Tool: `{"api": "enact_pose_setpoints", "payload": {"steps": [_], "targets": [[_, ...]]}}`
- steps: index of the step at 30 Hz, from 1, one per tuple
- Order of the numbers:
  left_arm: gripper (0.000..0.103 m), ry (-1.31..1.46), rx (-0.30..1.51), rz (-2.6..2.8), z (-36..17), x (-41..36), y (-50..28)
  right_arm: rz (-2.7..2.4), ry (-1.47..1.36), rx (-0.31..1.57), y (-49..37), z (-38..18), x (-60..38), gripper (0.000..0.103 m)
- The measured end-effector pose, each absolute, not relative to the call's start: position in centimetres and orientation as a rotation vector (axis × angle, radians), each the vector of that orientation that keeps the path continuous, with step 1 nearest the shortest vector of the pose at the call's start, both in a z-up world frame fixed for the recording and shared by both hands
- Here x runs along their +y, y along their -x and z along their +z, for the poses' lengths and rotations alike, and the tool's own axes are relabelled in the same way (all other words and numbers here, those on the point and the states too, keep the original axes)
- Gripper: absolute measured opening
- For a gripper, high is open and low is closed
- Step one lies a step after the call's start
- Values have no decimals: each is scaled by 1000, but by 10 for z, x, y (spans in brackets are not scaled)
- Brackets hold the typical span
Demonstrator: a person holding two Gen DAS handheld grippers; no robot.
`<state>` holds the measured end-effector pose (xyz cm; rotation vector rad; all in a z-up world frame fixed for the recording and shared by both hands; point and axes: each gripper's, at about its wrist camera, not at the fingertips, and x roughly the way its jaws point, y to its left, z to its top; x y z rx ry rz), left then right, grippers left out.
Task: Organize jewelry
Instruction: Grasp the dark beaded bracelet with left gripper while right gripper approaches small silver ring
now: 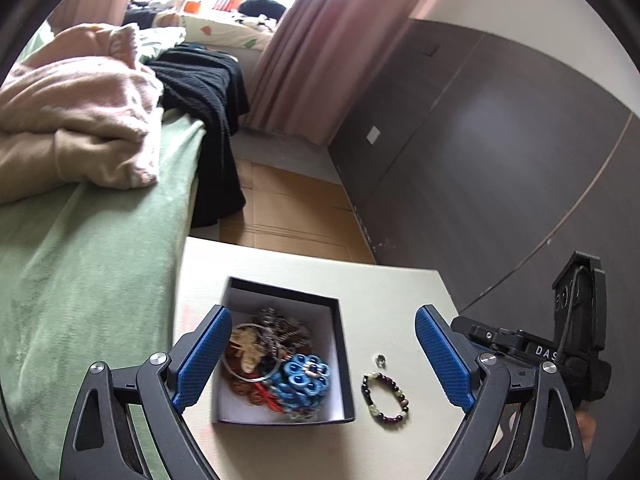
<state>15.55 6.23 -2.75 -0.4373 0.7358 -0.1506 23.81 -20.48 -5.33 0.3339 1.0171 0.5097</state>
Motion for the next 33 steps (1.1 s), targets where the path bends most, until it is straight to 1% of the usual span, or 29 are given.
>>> {"api": "enact_pose_setpoints", "payload": {"steps": [2, 4, 6, 8, 9, 10, 12, 15, 17, 19, 22, 24, 27, 33], "targets": [[91, 422, 750, -165, -31, 51, -158, 472, -310, 1025, -238, -54, -213, 61], [83, 388, 769, -171, -35, 35, -159, 432, -294, 1043, -239, -56, -224, 61], [79, 359, 789, -189, -39, 20, -160, 416, -291, 1050, -238, -57, -236, 61], [79, 336, 816, -209, -45, 3, -160, 392, -275, 1052, -238, -56, -250, 61], [76, 324, 829, -215, -47, -4, -160, 383, -269, 1052, -237, -55, -254, 61], [72, 313, 841, -218, -50, -10, -160, 367, -260, 1052, -237, -55, -260, 61], [67, 299, 864, -223, -55, -21, -160, 349, -257, 1055, -237, -55, -269, 61], [66, 282, 886, -236, -61, -34, -158, 326, -245, 1057, -235, -54, -280, 61], [62, 265, 894, -238, -63, -42, -158, 314, -228, 1057, -233, -53, -283, 61], [52, 238, 910, -237, -69, -50, -159, 299, -216, 1059, -233, -54, -288, 61], [43, 212, 941, -215, -80, -57, -161, 285, -214, 1077, -232, -57, -293, 61], [43, 201, 960, -181, -90, -60, -162, 280, -219, 1086, -232, -59, -297, 61], [36, 154, 976, -143, -102, -68, -166, 239, -196, 1093, -231, -63, -303, 61], [36, 151, 1034, -82, -126, -75, -169, 210, -178, 1140, -231, -75, -302, 61]]}}
